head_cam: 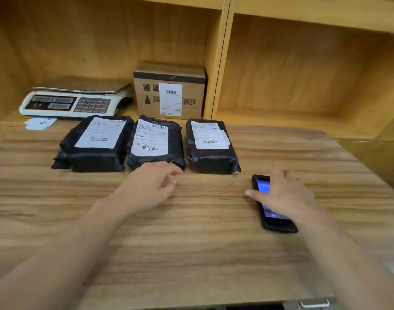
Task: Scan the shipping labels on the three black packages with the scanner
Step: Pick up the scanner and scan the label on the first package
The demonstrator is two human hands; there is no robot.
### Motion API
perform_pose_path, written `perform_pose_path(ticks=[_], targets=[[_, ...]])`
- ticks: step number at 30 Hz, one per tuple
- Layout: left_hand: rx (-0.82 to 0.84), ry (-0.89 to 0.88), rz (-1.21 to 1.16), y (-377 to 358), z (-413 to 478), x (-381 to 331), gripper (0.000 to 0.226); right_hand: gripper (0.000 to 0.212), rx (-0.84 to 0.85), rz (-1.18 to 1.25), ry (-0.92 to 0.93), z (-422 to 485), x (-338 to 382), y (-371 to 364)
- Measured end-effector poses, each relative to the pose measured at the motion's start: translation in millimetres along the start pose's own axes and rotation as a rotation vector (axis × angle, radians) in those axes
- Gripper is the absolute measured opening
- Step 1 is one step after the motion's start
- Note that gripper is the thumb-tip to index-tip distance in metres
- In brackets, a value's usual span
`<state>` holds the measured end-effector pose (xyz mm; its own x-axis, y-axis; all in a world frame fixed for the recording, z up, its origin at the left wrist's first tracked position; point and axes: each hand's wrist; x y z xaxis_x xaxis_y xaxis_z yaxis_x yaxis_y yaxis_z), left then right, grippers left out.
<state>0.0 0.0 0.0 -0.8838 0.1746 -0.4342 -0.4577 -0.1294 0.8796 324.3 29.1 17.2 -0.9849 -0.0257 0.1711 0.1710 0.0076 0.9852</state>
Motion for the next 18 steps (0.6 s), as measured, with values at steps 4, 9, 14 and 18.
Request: perform_pose_path(ticks=[4,9,14,18], targets=[[0.01,0.001,-0.001,0.7,4.5,0.1,0.03,0.12,0.102,-0.091,-0.074,-1.1,2.4,-8.4],[0.019,-0.001,0.0,-0.9,4.3,0.7,0.03,0.106,0.073,-0.122,-0.083,-0.7,-0.1,-13.7],[0.007,-0.015,-0.029,-1.9,5.5,-0.8,0.031,0.099,0.055,-0.034,-0.07,-3.8,-0.8,-14.3],[-0.018,-0.01,-0.037,1.3,9.1,2.2,0.033,0.095,0.037,0.04,-0.052,-3.1,0.1,-10.2]])
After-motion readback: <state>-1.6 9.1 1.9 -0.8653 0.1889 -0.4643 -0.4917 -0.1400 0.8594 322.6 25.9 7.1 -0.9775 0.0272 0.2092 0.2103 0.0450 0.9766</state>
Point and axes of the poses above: each hand's wrist, its own z-axis towards the middle knuckle, its own y-axis out of the back of the hand, x = y × z, and after that the axes turned 9 degrees about y, right-handed
